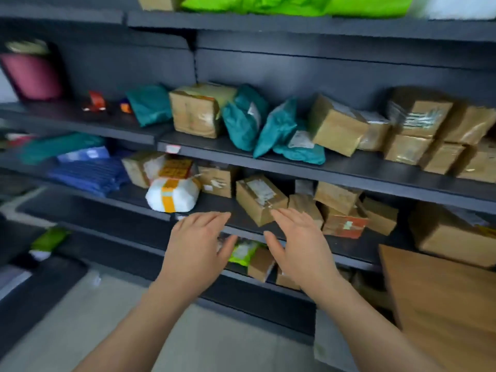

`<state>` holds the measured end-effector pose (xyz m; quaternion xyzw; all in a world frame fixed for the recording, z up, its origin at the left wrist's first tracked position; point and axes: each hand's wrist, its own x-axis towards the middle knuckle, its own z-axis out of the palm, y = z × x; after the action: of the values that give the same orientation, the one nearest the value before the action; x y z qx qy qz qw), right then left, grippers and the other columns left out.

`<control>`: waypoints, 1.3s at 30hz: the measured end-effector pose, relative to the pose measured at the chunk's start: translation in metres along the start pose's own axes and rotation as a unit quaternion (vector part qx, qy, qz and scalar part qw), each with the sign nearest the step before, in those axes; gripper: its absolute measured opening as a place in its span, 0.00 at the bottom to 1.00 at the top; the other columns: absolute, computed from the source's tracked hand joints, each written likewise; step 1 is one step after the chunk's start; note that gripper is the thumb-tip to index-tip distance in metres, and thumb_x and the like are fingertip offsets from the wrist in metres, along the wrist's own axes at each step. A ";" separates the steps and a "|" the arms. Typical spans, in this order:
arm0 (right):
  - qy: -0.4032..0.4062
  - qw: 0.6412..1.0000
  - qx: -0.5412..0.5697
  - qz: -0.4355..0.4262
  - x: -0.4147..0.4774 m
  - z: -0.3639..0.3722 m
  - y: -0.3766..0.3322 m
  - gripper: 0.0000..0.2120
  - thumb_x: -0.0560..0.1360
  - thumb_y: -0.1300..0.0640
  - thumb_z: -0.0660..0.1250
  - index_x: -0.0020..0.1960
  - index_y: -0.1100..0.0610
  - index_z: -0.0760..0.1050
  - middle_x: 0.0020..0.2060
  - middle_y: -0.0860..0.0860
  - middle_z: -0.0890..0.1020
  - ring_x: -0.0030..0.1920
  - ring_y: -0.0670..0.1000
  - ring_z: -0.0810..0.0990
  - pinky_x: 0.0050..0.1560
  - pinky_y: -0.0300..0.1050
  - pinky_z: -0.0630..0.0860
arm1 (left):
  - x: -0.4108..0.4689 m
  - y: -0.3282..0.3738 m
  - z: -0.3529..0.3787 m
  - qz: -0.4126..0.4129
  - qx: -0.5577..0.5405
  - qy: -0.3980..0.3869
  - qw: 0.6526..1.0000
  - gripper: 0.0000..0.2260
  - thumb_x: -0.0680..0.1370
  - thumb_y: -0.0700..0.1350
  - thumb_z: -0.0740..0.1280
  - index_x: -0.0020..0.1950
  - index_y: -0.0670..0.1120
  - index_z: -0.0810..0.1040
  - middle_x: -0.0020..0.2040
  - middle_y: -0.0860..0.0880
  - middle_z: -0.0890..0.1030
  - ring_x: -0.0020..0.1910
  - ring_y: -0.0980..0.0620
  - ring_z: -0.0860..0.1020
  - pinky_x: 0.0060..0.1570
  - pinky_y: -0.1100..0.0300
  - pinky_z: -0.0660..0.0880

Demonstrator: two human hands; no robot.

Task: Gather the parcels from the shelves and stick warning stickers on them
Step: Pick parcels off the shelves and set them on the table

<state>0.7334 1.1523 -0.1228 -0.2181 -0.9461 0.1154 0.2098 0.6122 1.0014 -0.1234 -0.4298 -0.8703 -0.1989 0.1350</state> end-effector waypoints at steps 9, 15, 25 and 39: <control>-0.042 0.975 0.079 -0.201 0.076 0.076 -0.193 0.20 0.79 0.49 0.61 0.69 0.55 0.71 0.63 0.51 0.77 0.64 0.52 0.72 0.67 0.45 0.64 | -0.070 -0.175 -0.088 -0.216 0.072 0.073 0.971 0.19 0.76 0.55 0.66 0.65 0.49 0.78 0.60 0.50 0.81 0.59 0.46 0.78 0.61 0.49 0.73; -0.066 0.943 0.127 -0.301 0.121 0.130 -0.350 0.21 0.79 0.49 0.60 0.70 0.55 0.69 0.66 0.50 0.75 0.68 0.51 0.68 0.71 0.45 0.58 | -0.107 -0.299 -0.159 -0.305 0.119 0.125 0.937 0.18 0.75 0.52 0.70 0.62 0.48 0.79 0.57 0.50 0.82 0.55 0.44 0.80 0.57 0.49 0.75; -0.098 0.900 0.191 -0.380 0.188 0.205 -0.565 0.19 0.79 0.48 0.60 0.67 0.54 0.72 0.61 0.48 0.78 0.64 0.50 0.73 0.71 0.46 0.63 | -0.136 -0.479 -0.258 -0.389 0.195 0.135 0.890 0.22 0.79 0.57 0.61 0.71 0.53 0.71 0.67 0.54 0.76 0.66 0.51 0.72 0.68 0.54 0.65; -0.131 0.847 0.227 -0.462 0.331 0.316 -0.786 0.23 0.80 0.46 0.58 0.73 0.52 0.66 0.69 0.48 0.72 0.70 0.48 0.67 0.71 0.45 0.60 | -0.111 -0.706 -0.319 -0.487 0.259 0.173 0.816 0.21 0.79 0.57 0.61 0.71 0.52 0.71 0.64 0.53 0.78 0.64 0.49 0.74 0.65 0.52 0.67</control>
<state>0.0357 0.5743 -0.0442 0.3151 -0.9037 0.2438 0.1569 0.1323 0.3873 -0.0494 0.1421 -0.9477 -0.0774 0.2750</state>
